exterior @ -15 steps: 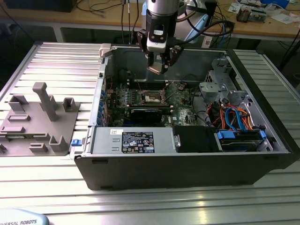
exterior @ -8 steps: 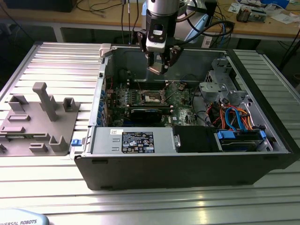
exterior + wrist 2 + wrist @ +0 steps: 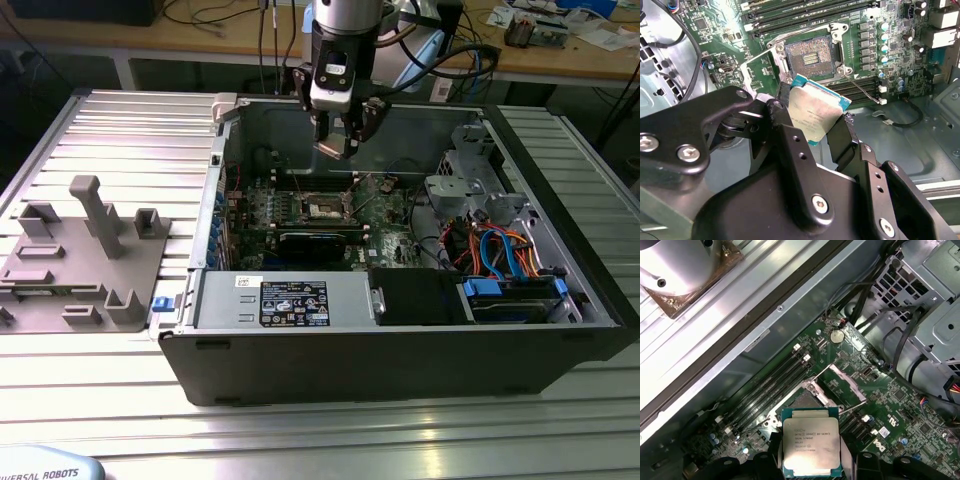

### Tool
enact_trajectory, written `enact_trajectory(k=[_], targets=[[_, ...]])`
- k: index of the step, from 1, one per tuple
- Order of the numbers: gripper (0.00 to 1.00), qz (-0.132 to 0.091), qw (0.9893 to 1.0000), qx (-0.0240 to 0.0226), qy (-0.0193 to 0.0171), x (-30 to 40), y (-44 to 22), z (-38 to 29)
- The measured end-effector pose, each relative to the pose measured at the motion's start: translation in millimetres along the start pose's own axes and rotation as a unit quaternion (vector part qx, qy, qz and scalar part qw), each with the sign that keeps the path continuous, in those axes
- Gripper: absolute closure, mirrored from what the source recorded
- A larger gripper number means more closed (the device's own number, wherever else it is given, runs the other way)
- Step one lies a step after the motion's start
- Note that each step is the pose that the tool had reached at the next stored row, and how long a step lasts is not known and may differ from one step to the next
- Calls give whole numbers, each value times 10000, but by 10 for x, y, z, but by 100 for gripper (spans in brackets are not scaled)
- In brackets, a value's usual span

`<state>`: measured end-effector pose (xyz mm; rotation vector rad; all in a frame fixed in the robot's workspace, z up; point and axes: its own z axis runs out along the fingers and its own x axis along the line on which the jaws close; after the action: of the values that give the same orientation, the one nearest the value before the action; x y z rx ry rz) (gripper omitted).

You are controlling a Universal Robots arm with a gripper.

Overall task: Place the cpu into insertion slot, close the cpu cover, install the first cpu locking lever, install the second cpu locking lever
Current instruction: 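Place the cpu into insertion slot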

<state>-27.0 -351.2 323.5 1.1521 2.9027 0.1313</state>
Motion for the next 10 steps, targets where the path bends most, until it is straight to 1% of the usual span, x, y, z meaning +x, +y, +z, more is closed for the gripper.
enact_trajectory(k=[7, 8, 10], targets=[[46, 75, 10000, -1, -7, 0, 0, 1], [46, 170, 9999, -1, -16, 0, 0, 2], [46, 280, 9996, 0, -28, 0, 0, 3]])
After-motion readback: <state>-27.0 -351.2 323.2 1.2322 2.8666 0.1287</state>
